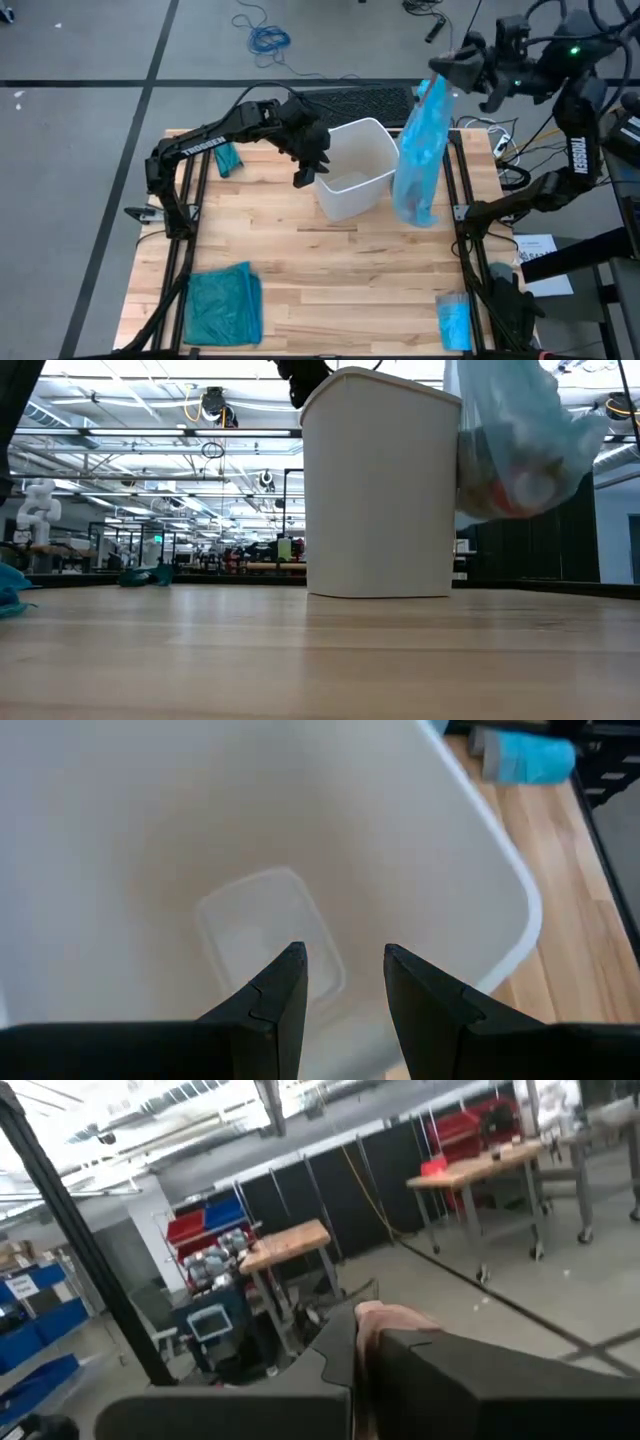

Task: Place trash/remove bag and relplace
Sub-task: Close the blue trash bag

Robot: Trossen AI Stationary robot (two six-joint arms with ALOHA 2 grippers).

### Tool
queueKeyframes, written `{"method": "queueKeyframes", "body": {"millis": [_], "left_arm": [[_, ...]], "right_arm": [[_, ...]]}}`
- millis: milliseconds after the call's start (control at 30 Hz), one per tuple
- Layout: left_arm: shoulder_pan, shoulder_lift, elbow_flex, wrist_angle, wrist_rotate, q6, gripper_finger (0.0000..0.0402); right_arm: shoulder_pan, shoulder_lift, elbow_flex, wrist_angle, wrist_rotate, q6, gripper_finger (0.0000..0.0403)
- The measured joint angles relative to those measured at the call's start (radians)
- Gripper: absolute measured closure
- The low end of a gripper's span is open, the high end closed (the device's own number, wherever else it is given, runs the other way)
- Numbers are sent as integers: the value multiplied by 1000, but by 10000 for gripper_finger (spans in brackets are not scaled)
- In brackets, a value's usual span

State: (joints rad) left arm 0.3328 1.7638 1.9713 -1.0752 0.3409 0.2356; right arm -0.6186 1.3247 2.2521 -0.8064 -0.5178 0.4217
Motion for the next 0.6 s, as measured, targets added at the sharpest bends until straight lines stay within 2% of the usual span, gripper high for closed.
{"method": "queueKeyframes", "body": {"millis": [133,333,433,600], "left_arm": [[2,-8,0,-8,25,7,270],[1,-14,0,36,104,-2,270],[0,-14,0,44,89,-10,270],[21,-7,0,6,22,10,270]], "right_arm": [[0,-47,-93,57,3,11,403],[0,-175,-321,236,27,72,403],[0,-251,-456,265,69,92,403],[0,-348,-683,421,78,186,403]]}}
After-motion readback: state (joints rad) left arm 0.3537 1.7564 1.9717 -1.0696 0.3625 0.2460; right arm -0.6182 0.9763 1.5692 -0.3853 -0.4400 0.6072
